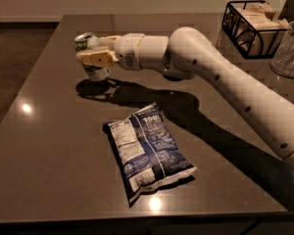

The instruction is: Place 7up can upright

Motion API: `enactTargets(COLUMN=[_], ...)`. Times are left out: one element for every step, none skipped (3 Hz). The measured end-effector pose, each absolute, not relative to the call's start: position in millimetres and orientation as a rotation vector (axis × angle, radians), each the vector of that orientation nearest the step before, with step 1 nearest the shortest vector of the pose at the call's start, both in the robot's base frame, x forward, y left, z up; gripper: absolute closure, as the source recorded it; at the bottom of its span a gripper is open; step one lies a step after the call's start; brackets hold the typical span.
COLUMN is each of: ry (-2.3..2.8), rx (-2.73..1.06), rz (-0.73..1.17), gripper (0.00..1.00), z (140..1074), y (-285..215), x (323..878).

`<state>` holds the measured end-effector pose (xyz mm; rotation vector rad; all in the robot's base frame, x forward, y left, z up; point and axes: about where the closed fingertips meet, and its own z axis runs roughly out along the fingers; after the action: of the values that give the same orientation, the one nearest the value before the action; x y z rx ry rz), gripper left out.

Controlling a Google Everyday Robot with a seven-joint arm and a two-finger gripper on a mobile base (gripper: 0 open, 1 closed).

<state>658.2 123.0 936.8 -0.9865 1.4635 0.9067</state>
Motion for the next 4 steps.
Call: enactTargets(ry=[1.429, 1.387, 1.351, 1.347], rx=[-0.981, -0.984, -0.959, -0.923], rz=[0.891, 0.884, 0.852, 0.817], gripper=[1.00, 1.00, 1.00, 1.00], z=[929.7, 926.1, 926.9, 927.8], y=[119.2, 115.9, 116.5, 116.9], x=[656.0, 653.9, 651.4, 653.4])
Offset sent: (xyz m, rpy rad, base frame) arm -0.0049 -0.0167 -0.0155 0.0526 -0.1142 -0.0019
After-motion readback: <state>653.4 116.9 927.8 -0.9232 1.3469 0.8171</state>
